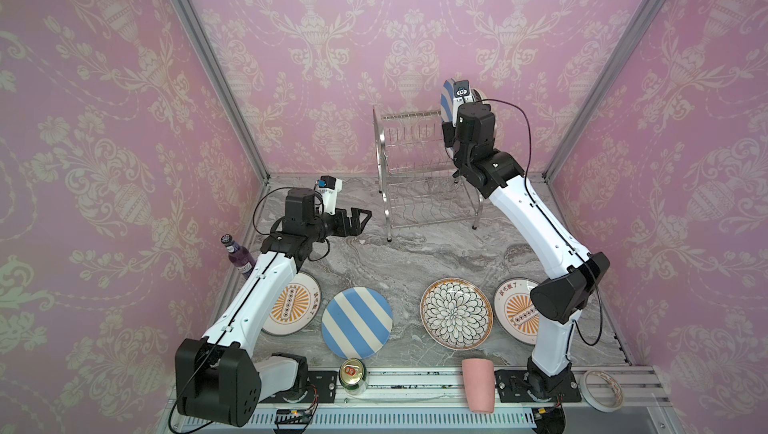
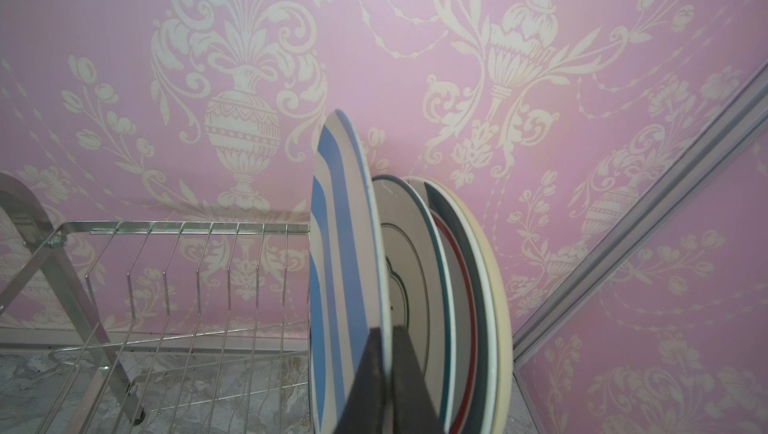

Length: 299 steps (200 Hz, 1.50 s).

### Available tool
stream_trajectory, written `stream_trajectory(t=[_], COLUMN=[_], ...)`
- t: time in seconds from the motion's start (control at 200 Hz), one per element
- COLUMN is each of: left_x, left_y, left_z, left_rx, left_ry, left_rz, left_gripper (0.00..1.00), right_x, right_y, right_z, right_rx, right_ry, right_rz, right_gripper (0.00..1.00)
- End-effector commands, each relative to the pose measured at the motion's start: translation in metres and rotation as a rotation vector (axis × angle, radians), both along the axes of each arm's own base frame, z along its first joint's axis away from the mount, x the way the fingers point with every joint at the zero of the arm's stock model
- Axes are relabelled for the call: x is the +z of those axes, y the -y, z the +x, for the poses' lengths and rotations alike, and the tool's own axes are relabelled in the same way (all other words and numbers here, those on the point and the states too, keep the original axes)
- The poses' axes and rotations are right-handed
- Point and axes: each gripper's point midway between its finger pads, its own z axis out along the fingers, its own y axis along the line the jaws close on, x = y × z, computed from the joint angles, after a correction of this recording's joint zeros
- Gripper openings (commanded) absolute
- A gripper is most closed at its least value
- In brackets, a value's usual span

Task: Load the plates into the dish rack
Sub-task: 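Lower the striped plate into the rack slots beside the cloud-emblem plate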

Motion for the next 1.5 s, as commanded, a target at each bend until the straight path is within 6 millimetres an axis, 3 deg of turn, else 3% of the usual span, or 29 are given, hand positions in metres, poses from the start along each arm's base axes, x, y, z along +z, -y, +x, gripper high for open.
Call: stream_trajectory(t=[0.0, 0.335, 0.691, 1.491], left_x=[-0.005, -0.008, -0.011, -0.016], left_y=[-0.002, -0.003, -0.003, -0.004], left_z=[-0.003, -0.003, -0.001, -0.001], left_rx=[-0.001, 0.002, 0.005, 0.005], left_ry=[0.009, 0.001, -0.006, -0.015], left_rz=[0.042, 0.053, 0.055, 0.063], left_gripper=[0.99, 0.99, 0.99, 0.99], right_x=[0.017, 0.01, 0.032, -0.014], right_y=[0.006, 0.005, 0.002, -0.001], right_z=[-0.002, 0.006, 0.004, 0.014], right_rx=[0.007, 0.008, 0.031, 0.006], right_ry=[0.068, 0.062, 0.102, 0.014], right_rz=[0.094, 0.104, 0.118, 0.104], right_gripper=[0.0, 0.0, 0.0, 0.0])
